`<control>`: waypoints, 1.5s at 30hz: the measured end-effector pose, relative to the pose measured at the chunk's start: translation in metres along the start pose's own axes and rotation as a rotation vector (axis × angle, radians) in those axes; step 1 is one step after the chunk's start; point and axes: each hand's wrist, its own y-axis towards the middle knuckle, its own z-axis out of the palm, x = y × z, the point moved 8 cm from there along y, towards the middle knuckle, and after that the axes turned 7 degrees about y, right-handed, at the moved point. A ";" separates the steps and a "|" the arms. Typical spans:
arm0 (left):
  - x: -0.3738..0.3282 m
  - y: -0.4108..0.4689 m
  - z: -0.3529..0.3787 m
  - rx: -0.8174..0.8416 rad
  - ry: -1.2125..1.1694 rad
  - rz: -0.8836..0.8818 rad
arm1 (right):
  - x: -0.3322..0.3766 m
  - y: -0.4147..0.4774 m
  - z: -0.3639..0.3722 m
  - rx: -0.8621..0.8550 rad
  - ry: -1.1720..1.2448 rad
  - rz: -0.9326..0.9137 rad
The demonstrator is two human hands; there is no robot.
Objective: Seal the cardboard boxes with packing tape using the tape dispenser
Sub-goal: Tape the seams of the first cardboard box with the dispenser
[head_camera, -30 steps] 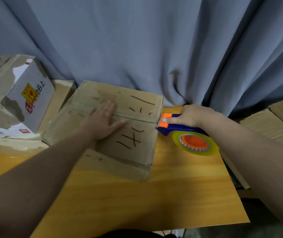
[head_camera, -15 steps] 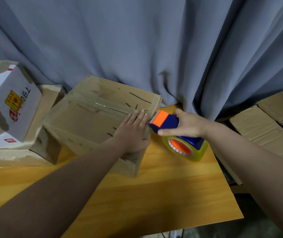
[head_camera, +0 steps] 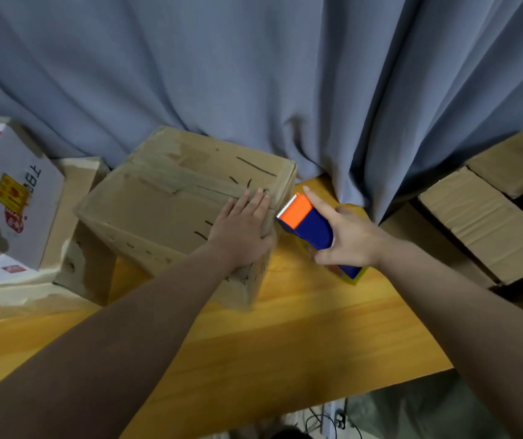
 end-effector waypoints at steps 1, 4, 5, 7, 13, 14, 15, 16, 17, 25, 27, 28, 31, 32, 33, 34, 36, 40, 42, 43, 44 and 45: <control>0.000 0.000 0.000 -0.001 0.000 -0.005 | -0.001 0.001 0.001 0.022 -0.056 0.011; -0.006 -0.002 0.000 -0.018 0.010 0.004 | -0.003 -0.001 -0.006 0.003 -0.154 0.014; -0.008 -0.002 -0.001 -0.017 0.005 0.010 | -0.003 -0.003 -0.010 -0.029 -0.162 -0.008; -0.010 -0.001 -0.001 -0.002 -0.011 0.005 | -0.001 -0.011 -0.019 -0.100 -0.138 -0.069; -0.009 0.000 0.003 0.013 -0.004 -0.061 | 0.000 -0.020 -0.007 -0.046 -0.261 -0.100; -0.008 0.001 0.003 0.018 0.015 -0.067 | -0.001 -0.018 0.000 0.009 -0.282 -0.076; -0.007 0.002 0.003 0.023 0.034 -0.073 | 0.000 -0.016 0.004 0.047 -0.292 -0.067; -0.006 0.002 0.002 0.027 0.046 -0.076 | 0.001 -0.015 0.005 0.059 -0.286 -0.071; -0.006 0.002 0.001 0.029 0.050 -0.077 | 0.001 -0.015 0.002 0.044 -0.269 -0.092; -0.012 0.004 -0.002 0.019 0.052 -0.130 | -0.076 -0.063 -0.015 0.118 -0.320 -0.034; -0.017 0.005 -0.009 -0.050 0.016 -0.181 | -0.078 -0.059 -0.011 0.140 -0.320 -0.032; -0.018 0.005 -0.012 -0.081 -0.002 -0.202 | -0.075 -0.054 -0.008 0.148 -0.320 -0.043; -0.019 0.006 -0.011 -0.103 -0.019 -0.210 | -0.066 -0.038 -0.001 0.208 -0.271 -0.041; -0.018 0.005 -0.009 -0.096 -0.017 -0.201 | -0.065 -0.033 0.001 0.232 -0.235 -0.019; -0.017 0.005 -0.007 -0.092 -0.017 -0.194 | -0.065 -0.028 0.003 0.258 -0.206 -0.001; -0.016 0.005 -0.005 -0.093 -0.020 -0.190 | -0.062 -0.024 0.005 0.288 -0.190 0.010; -0.015 0.006 -0.003 -0.097 -0.024 -0.185 | -0.053 -0.013 0.012 0.356 -0.183 0.036; -0.014 0.008 0.000 -0.091 -0.013 -0.191 | -0.030 0.018 0.031 0.469 -0.174 0.073; -0.013 0.008 0.000 -0.084 -0.009 -0.201 | -0.025 0.030 0.038 0.482 -0.120 0.104; -0.013 0.008 0.000 -0.082 -0.007 -0.204 | -0.024 0.034 0.040 0.487 -0.102 0.115; -0.013 0.008 0.000 -0.081 -0.005 -0.205 | -0.023 0.037 0.042 0.490 -0.090 0.121; -0.013 0.008 0.000 -0.083 -0.002 -0.208 | -0.024 0.040 0.042 0.491 -0.076 0.125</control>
